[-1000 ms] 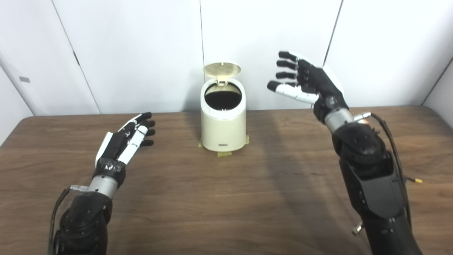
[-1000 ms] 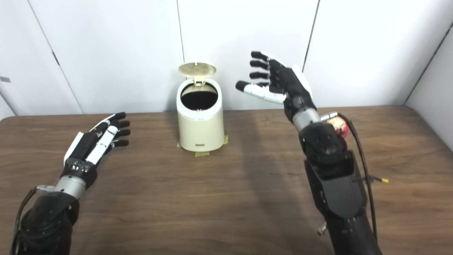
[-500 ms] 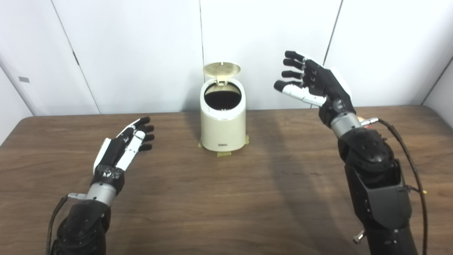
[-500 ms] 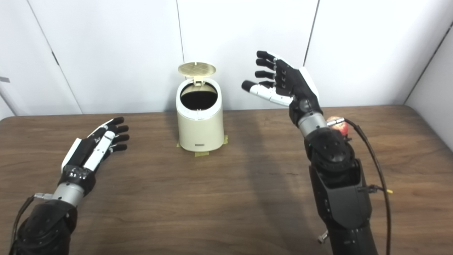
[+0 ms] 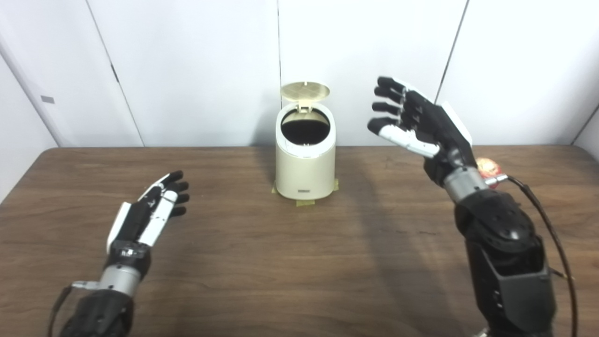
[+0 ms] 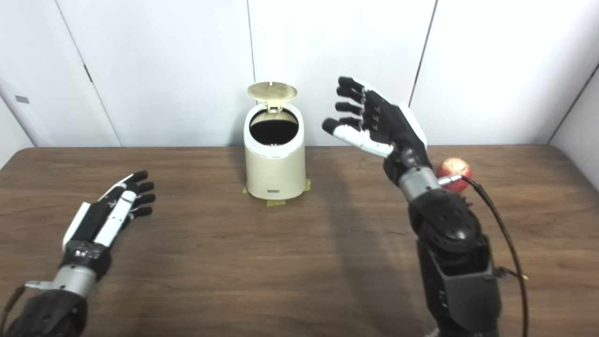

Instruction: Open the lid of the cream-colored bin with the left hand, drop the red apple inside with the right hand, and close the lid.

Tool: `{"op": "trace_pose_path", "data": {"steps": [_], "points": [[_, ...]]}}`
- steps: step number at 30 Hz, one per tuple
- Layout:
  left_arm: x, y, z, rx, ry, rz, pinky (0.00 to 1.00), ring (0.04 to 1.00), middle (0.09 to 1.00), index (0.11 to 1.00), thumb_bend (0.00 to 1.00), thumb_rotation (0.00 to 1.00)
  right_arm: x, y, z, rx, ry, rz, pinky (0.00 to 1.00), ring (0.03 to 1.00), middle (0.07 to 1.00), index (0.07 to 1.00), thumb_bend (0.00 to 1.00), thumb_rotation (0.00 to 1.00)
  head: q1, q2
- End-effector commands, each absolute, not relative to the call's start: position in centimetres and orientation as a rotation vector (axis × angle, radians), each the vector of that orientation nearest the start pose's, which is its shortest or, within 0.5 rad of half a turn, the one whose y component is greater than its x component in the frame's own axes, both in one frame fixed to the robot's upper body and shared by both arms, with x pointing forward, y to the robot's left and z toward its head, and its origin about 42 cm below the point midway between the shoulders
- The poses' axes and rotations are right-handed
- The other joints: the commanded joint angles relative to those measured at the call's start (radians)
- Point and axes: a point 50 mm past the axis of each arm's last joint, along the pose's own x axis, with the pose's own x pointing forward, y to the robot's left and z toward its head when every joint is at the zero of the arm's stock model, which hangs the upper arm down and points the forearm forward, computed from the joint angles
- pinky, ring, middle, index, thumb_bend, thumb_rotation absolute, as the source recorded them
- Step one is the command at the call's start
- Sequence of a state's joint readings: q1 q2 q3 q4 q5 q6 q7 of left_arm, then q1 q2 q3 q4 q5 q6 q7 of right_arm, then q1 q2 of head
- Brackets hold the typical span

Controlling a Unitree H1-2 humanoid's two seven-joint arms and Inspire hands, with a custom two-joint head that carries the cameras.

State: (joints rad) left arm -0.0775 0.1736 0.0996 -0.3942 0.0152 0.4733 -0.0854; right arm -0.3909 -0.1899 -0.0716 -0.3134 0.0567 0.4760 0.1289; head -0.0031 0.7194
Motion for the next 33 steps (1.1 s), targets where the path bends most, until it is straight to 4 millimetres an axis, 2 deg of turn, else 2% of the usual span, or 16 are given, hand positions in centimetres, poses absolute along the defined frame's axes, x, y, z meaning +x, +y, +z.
{"op": "trace_pose_path", "data": {"steps": [1,4,7,10,14,17,20,22,27,33], "points": [[30.0,26.0,22.7,0.197,-0.11,0.02,0.79,0.817,0.852,0.89,0.41,0.78,36.5,-26.5,29.3,-0.148,-0.26,0.115,0.73,0.814,0.86,0.843,0.58,0.32,0.0,0.002],[30.4,25.2,23.4,0.199,-0.133,0.01,0.77,0.809,0.847,0.887,0.41,0.81,36.3,-27.9,28.6,-0.142,-0.232,0.095,0.73,0.817,0.868,0.861,0.58,0.31,-0.012,0.005],[30.5,24.9,23.1,0.182,-0.126,-0.01,0.78,0.817,0.85,0.887,0.42,0.77,35.7,-28.9,27.7,-0.144,-0.203,0.076,0.72,0.815,0.892,0.868,0.56,0.31,-0.042,0.007],[30.7,25.2,22.7,0.172,-0.107,-0.041,0.79,0.817,0.848,0.876,0.43,0.74,34.5,-29.0,26.7,-0.134,-0.188,0.042,0.72,0.819,0.906,0.869,0.56,0.29,-0.07,0.001],[31.4,25.9,22.8,0.175,-0.097,-0.086,0.78,0.812,0.845,0.871,0.42,0.74,33.3,-28.7,26.0,-0.149,-0.185,-0.025,0.7,0.814,0.88,0.851,0.59,0.3,-0.073,-0.005],[32.3,26.2,23.6,0.176,-0.114,-0.111,0.78,0.807,0.841,0.865,0.43,0.72,33.0,-28.5,26.1,-0.155,-0.195,-0.066,0.73,0.839,0.875,0.855,0.6,0.34,-0.092,-0.004],[33.6,25.9,24.2,0.166,-0.124,-0.121,0.79,0.816,0.851,0.866,0.42,0.74,33.3,-28.5,26.3,-0.145,-0.199,-0.072,0.74,0.86,0.888,0.873,0.6,0.33,-0.11,-0.005],[34.2,25.6,24.2,0.149,-0.123,-0.112,0.8,0.827,0.857,0.872,0.41,0.75,33.7,-28.8,26.2,-0.146,-0.191,-0.069,0.74,0.868,0.897,0.877,0.58,0.31,-0.111,-0.008],[34.5,25.3,23.4,0.133,-0.113,-0.09,0.8,0.826,0.858,0.873,0.44,0.75,34.4,-29.1,26.7,-0.177,-0.194,-0.061,0.76,0.863,0.885,0.858,0.63,0.33,-0.101,-0.005],[33.8,25.7,22.3,0.17,-0.084,-0.077,0.81,0.833,0.87,0.892,0.43,0.8,35.2,-29.8,28.3,-0.359,-0.223,-0.093,0.62,0.757,0.817,0.838,0.61,0.26,-0.085,0.005]]}}
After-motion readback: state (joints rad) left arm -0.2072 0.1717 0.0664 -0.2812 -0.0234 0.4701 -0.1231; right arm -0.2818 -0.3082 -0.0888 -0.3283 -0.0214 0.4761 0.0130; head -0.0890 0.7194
